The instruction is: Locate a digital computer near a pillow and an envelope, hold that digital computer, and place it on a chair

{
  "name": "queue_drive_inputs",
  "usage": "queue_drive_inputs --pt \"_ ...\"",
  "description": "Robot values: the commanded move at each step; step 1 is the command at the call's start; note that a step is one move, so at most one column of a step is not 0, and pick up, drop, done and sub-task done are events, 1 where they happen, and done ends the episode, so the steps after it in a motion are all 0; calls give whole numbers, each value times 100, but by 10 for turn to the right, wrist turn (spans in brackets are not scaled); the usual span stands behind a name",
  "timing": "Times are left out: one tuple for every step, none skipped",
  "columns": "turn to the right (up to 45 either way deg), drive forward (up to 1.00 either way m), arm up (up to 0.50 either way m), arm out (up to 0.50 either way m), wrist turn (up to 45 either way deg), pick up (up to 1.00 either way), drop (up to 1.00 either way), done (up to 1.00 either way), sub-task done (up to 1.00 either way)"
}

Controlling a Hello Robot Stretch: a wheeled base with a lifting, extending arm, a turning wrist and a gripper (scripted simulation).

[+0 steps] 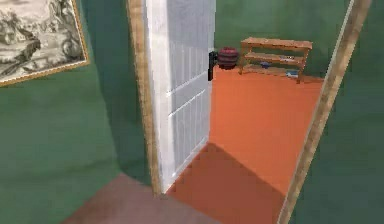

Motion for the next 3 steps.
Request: queue_drive_inputs --pt "0 85 0 0 0 0 0 0 0" --pt "-390 0 0 0 0 0 0 0 0" --pt "0 5 0 0 0 0 0 0 0"
